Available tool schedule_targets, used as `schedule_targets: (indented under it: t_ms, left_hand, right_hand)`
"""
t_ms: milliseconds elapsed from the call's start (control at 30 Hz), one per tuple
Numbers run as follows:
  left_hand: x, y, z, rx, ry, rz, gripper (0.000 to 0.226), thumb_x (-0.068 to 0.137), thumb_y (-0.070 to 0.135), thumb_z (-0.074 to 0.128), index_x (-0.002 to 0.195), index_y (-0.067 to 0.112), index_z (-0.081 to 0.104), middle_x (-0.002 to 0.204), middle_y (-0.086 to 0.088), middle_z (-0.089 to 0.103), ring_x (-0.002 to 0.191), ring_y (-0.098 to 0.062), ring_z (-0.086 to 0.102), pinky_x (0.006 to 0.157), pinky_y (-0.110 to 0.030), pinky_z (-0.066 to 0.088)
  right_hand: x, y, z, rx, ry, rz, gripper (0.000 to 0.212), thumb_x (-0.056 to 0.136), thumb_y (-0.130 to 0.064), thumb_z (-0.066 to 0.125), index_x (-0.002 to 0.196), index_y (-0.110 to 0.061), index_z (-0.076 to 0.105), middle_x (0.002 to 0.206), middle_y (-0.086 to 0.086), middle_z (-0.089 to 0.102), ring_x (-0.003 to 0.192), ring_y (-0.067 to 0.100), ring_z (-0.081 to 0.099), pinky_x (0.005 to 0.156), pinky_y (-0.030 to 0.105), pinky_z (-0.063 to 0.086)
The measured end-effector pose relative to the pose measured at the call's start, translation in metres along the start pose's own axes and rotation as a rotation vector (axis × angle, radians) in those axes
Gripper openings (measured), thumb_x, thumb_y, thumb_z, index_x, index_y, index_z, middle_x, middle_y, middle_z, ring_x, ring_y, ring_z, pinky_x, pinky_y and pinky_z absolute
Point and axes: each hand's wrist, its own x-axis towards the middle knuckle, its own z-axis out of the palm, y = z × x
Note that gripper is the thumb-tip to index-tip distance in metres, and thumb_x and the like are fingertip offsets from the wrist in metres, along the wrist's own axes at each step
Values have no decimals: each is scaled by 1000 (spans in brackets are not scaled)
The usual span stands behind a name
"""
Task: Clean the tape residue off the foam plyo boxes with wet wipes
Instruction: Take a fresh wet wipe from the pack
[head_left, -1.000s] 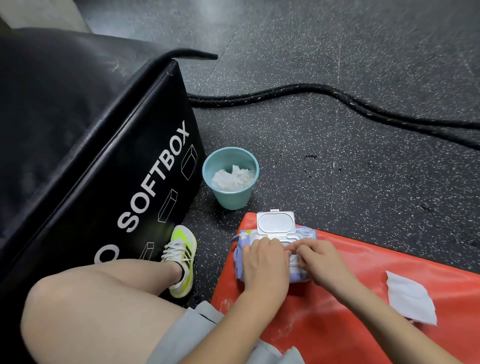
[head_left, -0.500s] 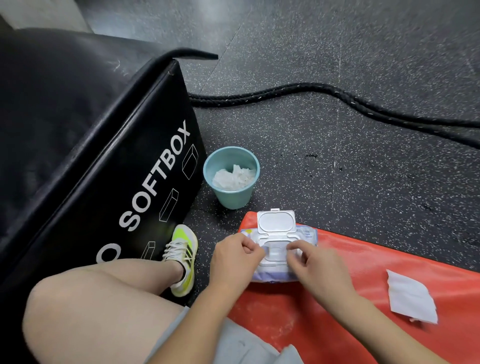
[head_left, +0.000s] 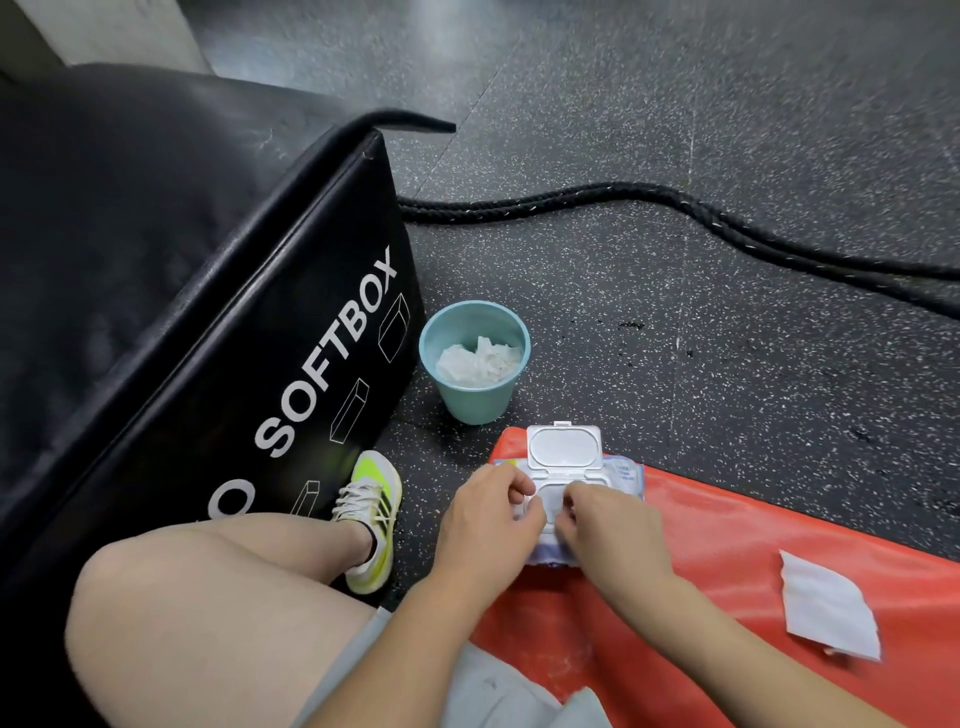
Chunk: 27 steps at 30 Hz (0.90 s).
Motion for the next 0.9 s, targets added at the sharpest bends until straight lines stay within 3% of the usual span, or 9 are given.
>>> schedule_targets:
  t_ms: [100,233,333,500,600,667,767,900]
  left_hand:
    - [-3,-1,1,6,-88,46,19,78,35,61,98,34,60,97,16,57,88,-4,57,85,-34,51]
    - [-7,1,0,85,-160,94,35,80,33,59,115,31,59,114,13,56,104,-10,57,91,-34,49]
    - [-8,1,-1,96,-152,86,35,83,33,60,118,32,57,116,13,55,105,-13,57,92,-35,48]
    - [-8,0,1,131,-168,120,43,84,38,60,125,30,52,122,7,48,107,-22,57,94,-40,46]
    - [-7,-2,3,167,-160,132,48,86,41,64,130,30,49,126,8,43,111,-19,54,95,-35,44]
    - [-6,-3,3,151,-155,121,50,85,44,66,130,32,48,125,9,43,111,-18,54,95,-34,44]
    - [-5,-4,3,149,-153,112,50,85,46,68,129,35,48,124,10,43,111,-18,54,93,-35,45]
    - [-3,-6,5,155,-134,121,48,85,49,68,127,35,49,121,10,43,109,-18,54,89,-34,45]
  right_hand:
    - [7,-4,-8,-73,-88,-28,21,99,-31,43,107,-19,59,111,2,70,103,27,66,65,32,31]
    - [13,2,-13,-39,-112,-98,21,97,-35,47,104,-18,57,107,5,71,101,28,66,65,33,31]
    - [13,9,-9,48,-56,-142,20,94,-35,49,98,-18,57,98,6,72,94,30,66,63,34,30]
    - [14,24,0,376,-60,-144,10,87,-30,61,84,-26,52,73,-5,67,72,18,64,64,37,45]
    - [13,32,-6,595,-37,-128,27,78,-14,70,71,-29,48,53,-14,51,53,4,50,54,18,37]
    - [9,33,-15,750,-33,-74,25,76,-8,70,68,-24,52,49,-14,47,49,5,42,52,18,32]
    - [6,34,-29,977,-60,-13,12,79,-11,64,70,-14,56,50,-10,43,50,8,38,53,29,35]
    - [6,31,-45,1135,-15,66,25,87,6,60,70,-11,55,49,-3,38,48,15,38,49,26,41]
